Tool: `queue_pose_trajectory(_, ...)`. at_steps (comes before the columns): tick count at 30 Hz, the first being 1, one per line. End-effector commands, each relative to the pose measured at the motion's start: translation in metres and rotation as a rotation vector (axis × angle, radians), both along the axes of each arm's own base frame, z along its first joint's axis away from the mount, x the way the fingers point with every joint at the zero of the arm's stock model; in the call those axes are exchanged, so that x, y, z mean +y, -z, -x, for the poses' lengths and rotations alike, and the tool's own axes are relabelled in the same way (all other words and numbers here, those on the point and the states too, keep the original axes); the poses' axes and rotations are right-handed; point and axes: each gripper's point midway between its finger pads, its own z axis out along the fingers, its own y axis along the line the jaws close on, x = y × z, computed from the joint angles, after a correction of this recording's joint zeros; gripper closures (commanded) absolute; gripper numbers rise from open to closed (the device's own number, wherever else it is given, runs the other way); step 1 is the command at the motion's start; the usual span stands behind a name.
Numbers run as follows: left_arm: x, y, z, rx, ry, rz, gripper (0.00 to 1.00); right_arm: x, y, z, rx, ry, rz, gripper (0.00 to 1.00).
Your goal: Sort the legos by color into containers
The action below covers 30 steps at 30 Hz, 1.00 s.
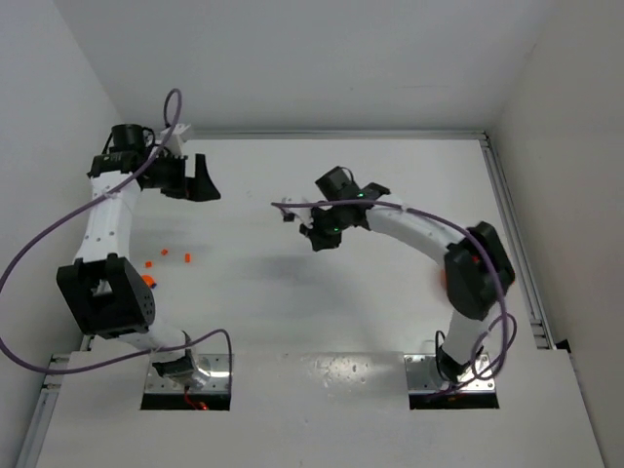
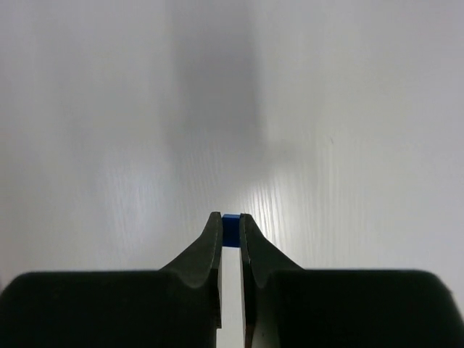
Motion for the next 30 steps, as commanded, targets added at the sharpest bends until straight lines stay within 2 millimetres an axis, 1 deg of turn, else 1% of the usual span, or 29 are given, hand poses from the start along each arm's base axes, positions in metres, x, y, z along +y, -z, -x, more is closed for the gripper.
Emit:
queue_pose_trajectory(1,-0.022,-0.04,-0.019,-0.18,0.026,-0.159,0.0,-0.049,-0.035,0.015,0.002,0.11,0.065,1.0)
queue_pose_trajectory(2,-0.026,-0.04,-0.022,-0.185,0.018,-0.215,0.0,-0.064,-0.042,0.02,-0.001,0.132,0.084,1.0)
queue_pose_trajectory(3,-0.048,-0.043,-0.021,-0.202,0.068,-0.233,0.0,-0.091,-0.039,0.023,0.026,0.184,0.152,1.0)
queue_pose_trajectory(4,-0.056,-0.049,-0.022,-0.22,0.082,-0.244,0.0,-0.106,-0.039,0.026,0.037,0.213,0.182,1.0)
queue_pose_trajectory(5,-0.061,-0.041,-0.026,-0.195,0.082,-0.252,0.0,-0.125,-0.04,0.03,0.034,0.249,0.218,1.0)
queue_pose_trajectory(6,-0.074,-0.041,-0.028,-0.197,0.1,-0.248,0.0,-0.144,-0.041,0.027,0.041,0.3,0.238,1.0)
queue_pose_trajectory(7,-0.078,-0.041,-0.03,-0.182,0.083,-0.235,0.0,-0.16,-0.039,0.034,0.062,0.328,0.269,1.0)
queue_pose_trajectory(8,-0.082,-0.04,-0.032,-0.176,0.086,-0.229,0.0,-0.169,-0.043,0.032,0.052,0.356,0.277,1.0)
queue_pose_trajectory(9,-0.087,-0.034,-0.036,-0.16,0.097,-0.229,0.0,-0.183,-0.043,0.033,0.05,0.387,0.305,1.0)
queue_pose_trajectory(10,-0.091,-0.038,-0.041,-0.173,0.105,-0.227,0.0,-0.199,-0.049,0.034,0.054,0.434,0.314,1.0)
queue_pose_trajectory(12,-0.103,-0.039,-0.041,-0.17,0.133,-0.225,0.0,-0.219,-0.05,0.036,0.064,0.486,0.347,1.0)
queue_pose_trajectory(13,-0.11,-0.042,-0.041,-0.189,0.16,-0.232,0.0,-0.235,-0.05,0.041,0.084,0.531,0.365,1.0)
queue_pose_trajectory(14,-0.113,-0.046,-0.041,-0.205,0.175,-0.236,0.0,-0.245,-0.047,0.046,0.1,0.553,0.385,1.0)
queue_pose_trajectory(15,-0.113,-0.042,-0.043,-0.204,0.186,-0.245,0.0,-0.256,-0.047,0.046,0.09,0.584,0.407,1.0)
queue_pose_trajectory(16,-0.119,-0.046,-0.042,-0.223,0.209,-0.251,0.0,-0.273,-0.042,0.051,0.105,0.634,0.428,1.0)
queue_pose_trajectory(17,-0.123,-0.046,-0.041,-0.231,0.229,-0.256,0.0,-0.284,-0.043,0.053,0.096,0.665,0.446,1.0)
queue_pose_trajectory(18,-0.121,-0.039,-0.044,-0.215,0.219,-0.272,0.0,-0.289,-0.047,0.055,0.084,0.691,0.436,1.0)
queue_pose_trajectory(19,-0.125,-0.039,-0.046,-0.218,0.228,-0.271,0.0,-0.296,-0.047,0.057,0.081,0.712,0.442,1.0)
queue_pose_trajectory(20,-0.126,-0.04,-0.048,-0.216,0.222,-0.265,0.0,-0.305,-0.046,0.064,0.107,0.741,0.452,1.0)
queue_pose_trajectory(21,-0.127,-0.031,-0.051,-0.187,0.215,-0.259,0.0,-0.309,-0.048,0.066,0.11,0.755,0.451,1.0)
queue_pose_trajectory(22,-0.13,-0.033,-0.053,-0.186,0.215,-0.243,0.0,-0.314,-0.048,0.068,0.117,0.772,0.464,1.0)
queue_pose_trajectory(23,-0.131,-0.029,-0.053,-0.16,0.197,-0.227,0.0,-0.324,-0.048,0.07,0.125,0.804,0.482,1.0)
queue_pose_trajectory(24,-0.133,-0.029,-0.055,-0.147,0.181,-0.214,0.0,-0.329,-0.047,0.072,0.125,0.822,0.492,1.0)
queue_pose_trajectory(26,-0.135,-0.018,-0.057,-0.104,0.164,-0.198,0.0,-0.343,-0.047,0.073,0.117,0.854,0.509,1.0)
queue_pose_trajectory(27,-0.136,-0.019,-0.056,-0.099,0.164,-0.186,0.0,-0.346,-0.047,0.074,0.12,0.866,0.508,1.0)
queue_pose_trajectory(29,-0.138,-0.016,-0.063,-0.094,0.164,-0.187,0.0,-0.353,-0.044,0.077,0.151,0.89,0.518,1.0)
queue_pose_trajectory(30,-0.138,-0.018,-0.062,-0.094,0.164,-0.187,0.0,-0.355,-0.044,0.074,0.157,0.898,0.52,1.0)
